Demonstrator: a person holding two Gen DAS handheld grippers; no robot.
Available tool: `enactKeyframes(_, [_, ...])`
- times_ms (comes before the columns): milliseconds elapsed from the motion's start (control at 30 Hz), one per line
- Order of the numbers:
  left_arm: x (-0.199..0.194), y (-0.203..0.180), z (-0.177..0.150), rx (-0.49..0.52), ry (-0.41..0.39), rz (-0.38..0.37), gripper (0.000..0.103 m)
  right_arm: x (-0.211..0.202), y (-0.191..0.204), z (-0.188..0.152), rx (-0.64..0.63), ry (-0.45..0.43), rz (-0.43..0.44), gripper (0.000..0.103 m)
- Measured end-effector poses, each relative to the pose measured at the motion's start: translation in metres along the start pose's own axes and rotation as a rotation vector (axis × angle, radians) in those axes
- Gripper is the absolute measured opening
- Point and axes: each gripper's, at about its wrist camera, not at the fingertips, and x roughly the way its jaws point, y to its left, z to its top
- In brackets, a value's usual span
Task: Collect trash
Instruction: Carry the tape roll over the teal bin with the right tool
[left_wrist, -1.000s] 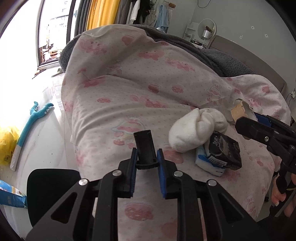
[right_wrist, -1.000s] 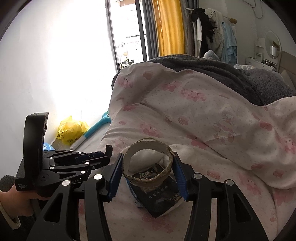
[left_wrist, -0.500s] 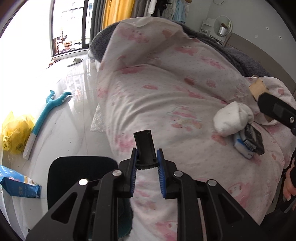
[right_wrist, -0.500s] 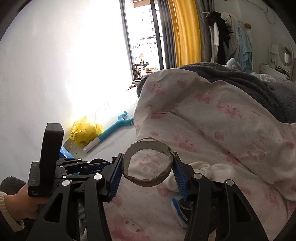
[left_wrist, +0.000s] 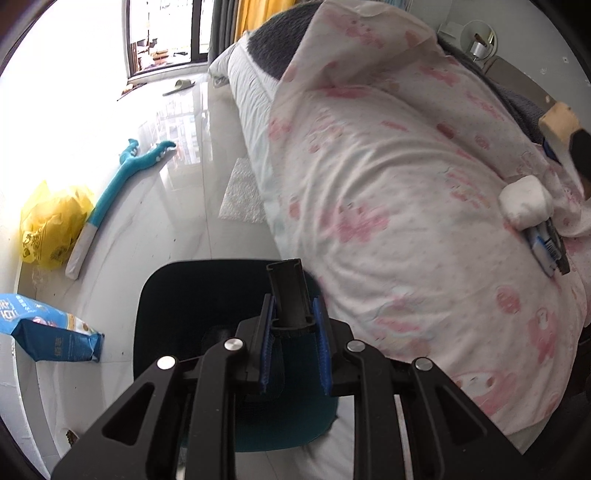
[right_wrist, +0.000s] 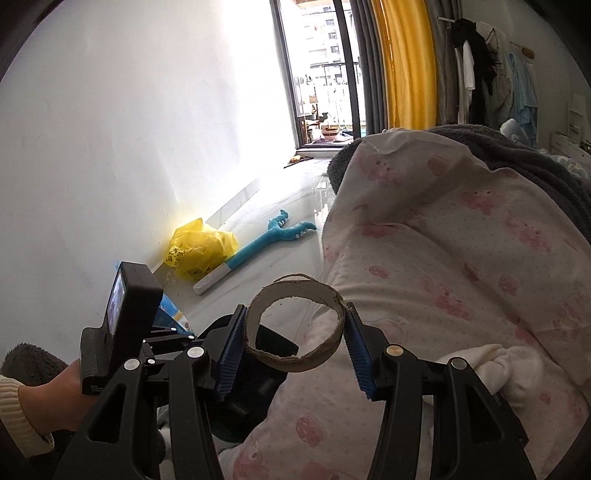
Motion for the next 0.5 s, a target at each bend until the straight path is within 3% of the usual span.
enactKeyframes(500, [0.021, 0.056, -0.035, -0.064, 0.174, 0.019, 0.023, 0.045, 0.046, 0.008, -0.051, 0.08, 0.063, 0.053])
